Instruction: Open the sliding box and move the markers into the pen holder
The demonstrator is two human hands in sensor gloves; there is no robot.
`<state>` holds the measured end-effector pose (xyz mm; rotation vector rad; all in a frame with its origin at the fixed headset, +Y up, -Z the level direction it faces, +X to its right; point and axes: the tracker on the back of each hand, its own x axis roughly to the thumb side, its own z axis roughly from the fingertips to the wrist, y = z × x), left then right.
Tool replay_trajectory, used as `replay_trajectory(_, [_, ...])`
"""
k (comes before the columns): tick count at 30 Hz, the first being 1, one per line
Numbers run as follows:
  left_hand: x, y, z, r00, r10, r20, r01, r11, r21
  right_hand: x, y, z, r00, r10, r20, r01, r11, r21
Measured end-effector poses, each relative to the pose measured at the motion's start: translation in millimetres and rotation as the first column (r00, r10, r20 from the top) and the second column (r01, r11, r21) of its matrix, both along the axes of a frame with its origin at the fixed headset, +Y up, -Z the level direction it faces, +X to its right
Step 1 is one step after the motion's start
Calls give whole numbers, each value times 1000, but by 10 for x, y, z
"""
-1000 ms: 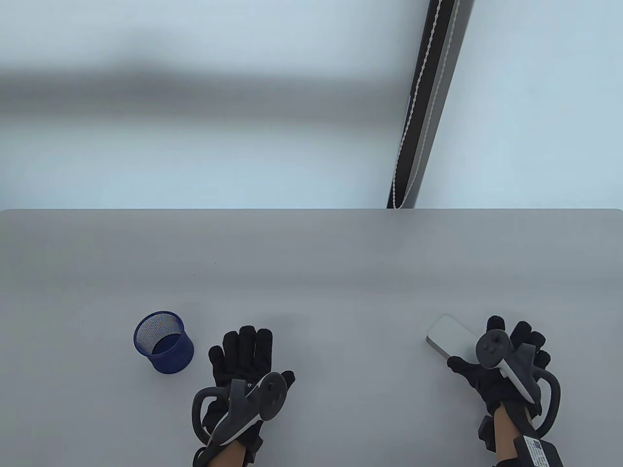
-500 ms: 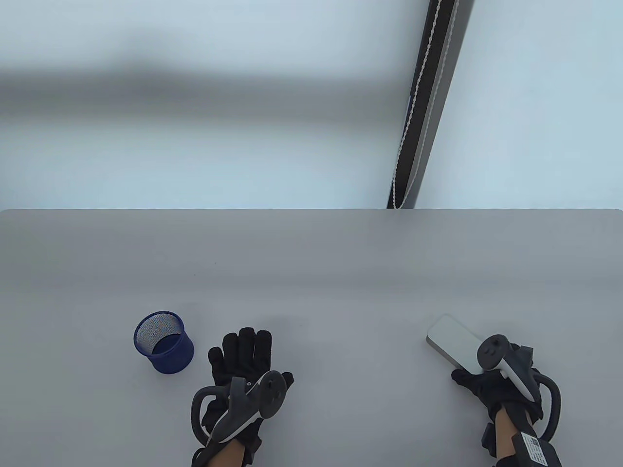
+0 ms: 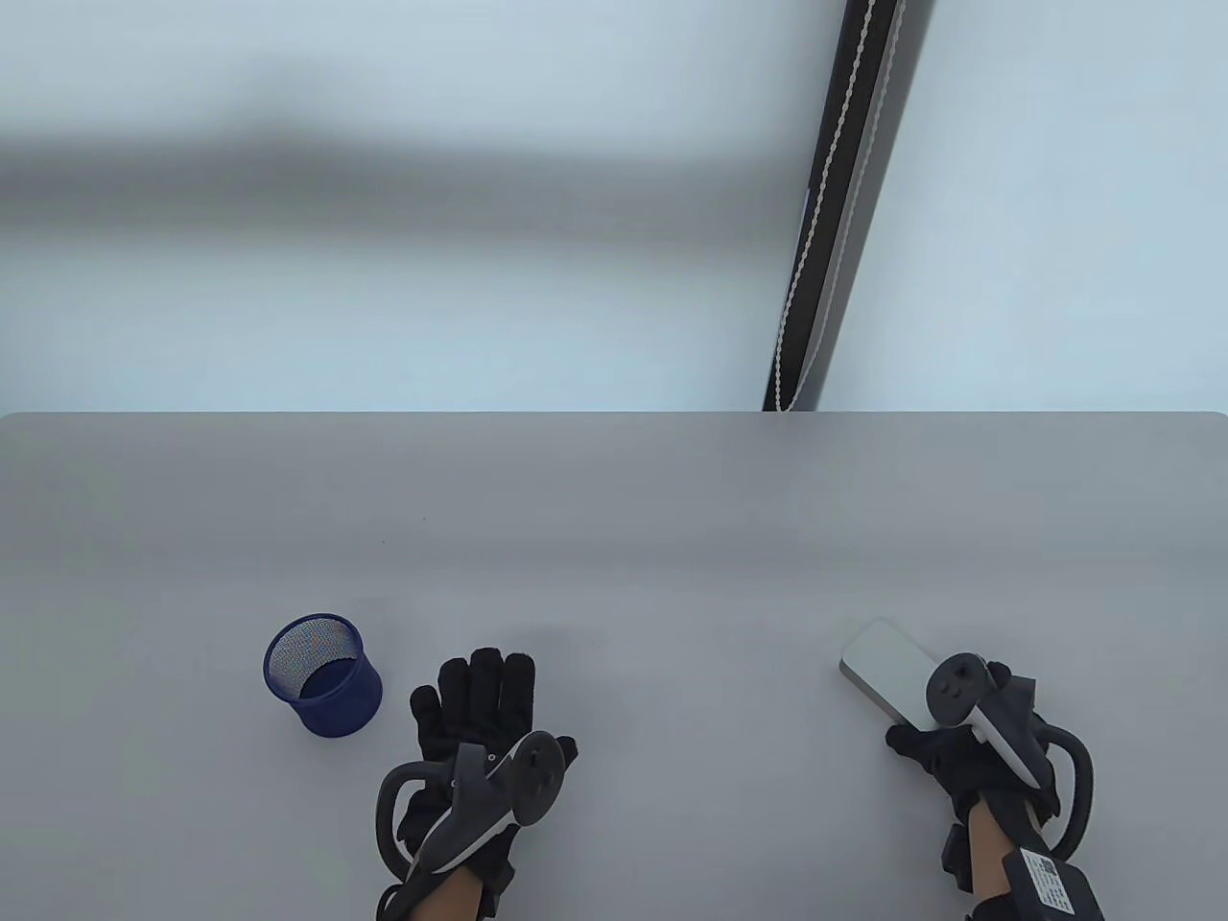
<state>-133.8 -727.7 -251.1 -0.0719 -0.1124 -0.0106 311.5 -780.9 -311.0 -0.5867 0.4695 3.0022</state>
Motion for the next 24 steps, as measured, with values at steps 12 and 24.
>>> replay_trajectory(12, [-11, 6, -4, 1000, 0, -5, 0, 1000, -4, -21, 26, 2, 999, -36, -16, 37, 992, 121])
replay_trajectory(24, [-35, 26, -8, 1000, 17, -10, -17, 1000, 7, -586, 470, 14, 981, -17, -195, 62, 972, 227])
